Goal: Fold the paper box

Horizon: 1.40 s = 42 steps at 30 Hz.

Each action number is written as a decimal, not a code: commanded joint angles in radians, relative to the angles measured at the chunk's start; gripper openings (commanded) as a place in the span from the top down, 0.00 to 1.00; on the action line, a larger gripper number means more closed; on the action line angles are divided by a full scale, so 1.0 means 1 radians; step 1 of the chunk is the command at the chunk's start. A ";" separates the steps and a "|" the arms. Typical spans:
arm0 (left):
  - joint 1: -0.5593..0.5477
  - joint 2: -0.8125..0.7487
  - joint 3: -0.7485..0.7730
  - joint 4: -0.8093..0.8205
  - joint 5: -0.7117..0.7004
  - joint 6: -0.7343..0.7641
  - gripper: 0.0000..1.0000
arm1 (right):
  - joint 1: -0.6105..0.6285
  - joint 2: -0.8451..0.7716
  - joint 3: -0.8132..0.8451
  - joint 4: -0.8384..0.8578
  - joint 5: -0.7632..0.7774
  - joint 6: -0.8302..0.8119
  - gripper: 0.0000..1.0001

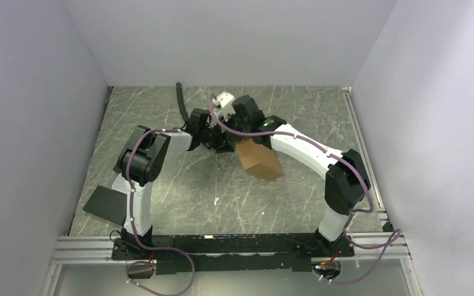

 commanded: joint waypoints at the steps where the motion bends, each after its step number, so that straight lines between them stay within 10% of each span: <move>1: 0.026 -0.078 -0.054 0.089 -0.022 -0.038 0.23 | 0.072 0.018 -0.051 -0.137 -0.054 -0.033 0.70; 12: 0.048 -0.184 -0.145 0.002 -0.048 -0.001 0.23 | 0.057 -0.135 -0.021 -0.225 -0.316 -0.088 0.59; 20: 0.050 -0.129 -0.060 -0.240 -0.108 0.109 0.23 | -0.211 -0.282 -0.101 -0.248 -0.681 -0.169 0.48; 35: -0.053 -0.012 0.293 -0.882 -0.528 0.255 0.30 | -0.579 -0.383 -0.508 0.108 -0.642 0.050 0.35; 42: -0.073 0.011 0.290 -0.858 -0.623 0.298 0.31 | -0.761 -0.371 -0.573 0.172 -0.727 0.075 0.35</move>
